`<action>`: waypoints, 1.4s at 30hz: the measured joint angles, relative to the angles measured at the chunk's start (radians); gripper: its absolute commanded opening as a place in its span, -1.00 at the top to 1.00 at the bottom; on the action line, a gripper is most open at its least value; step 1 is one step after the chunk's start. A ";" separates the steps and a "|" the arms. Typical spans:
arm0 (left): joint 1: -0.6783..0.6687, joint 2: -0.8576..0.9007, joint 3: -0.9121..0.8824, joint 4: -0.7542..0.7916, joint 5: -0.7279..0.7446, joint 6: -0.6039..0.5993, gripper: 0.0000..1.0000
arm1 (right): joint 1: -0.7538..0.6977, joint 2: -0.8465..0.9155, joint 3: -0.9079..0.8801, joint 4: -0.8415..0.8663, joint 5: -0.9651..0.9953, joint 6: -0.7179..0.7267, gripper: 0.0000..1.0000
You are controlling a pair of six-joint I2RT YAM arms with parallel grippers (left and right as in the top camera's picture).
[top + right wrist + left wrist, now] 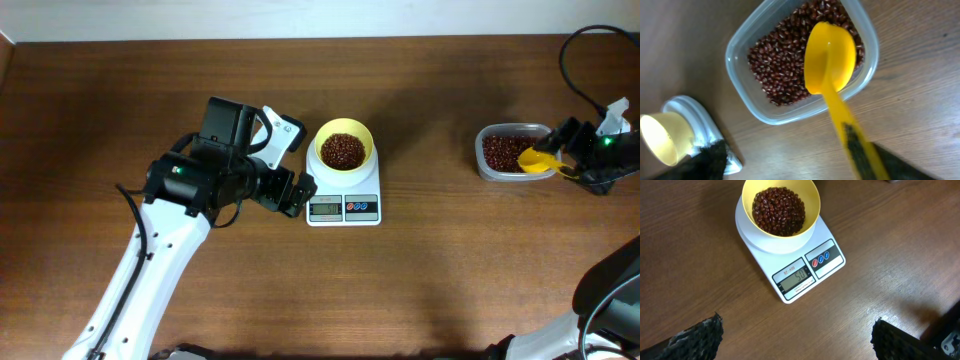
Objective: Scoop item into bowl and weigh 50g on scale
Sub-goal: 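Return the scoop to the bean tub and lower it in, then open the right gripper and release the scoop in the tub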
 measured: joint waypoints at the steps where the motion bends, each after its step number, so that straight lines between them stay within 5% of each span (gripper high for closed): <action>1: 0.000 0.000 0.000 0.000 0.000 0.000 -0.97 | 0.000 0.000 0.000 -0.002 0.019 0.001 -1.00; 29: 0.000 0.000 0.000 0.000 0.000 0.000 -0.97 | 0.033 0.000 0.001 -0.104 0.354 0.008 -0.98; 34: 0.000 0.000 0.000 0.000 0.000 0.000 -0.98 | 0.033 -0.003 0.113 -0.165 0.415 0.007 -0.98; 42: 0.000 0.000 0.000 0.000 0.000 0.000 -0.97 | -0.068 -0.154 0.132 -0.229 0.458 -0.074 -0.98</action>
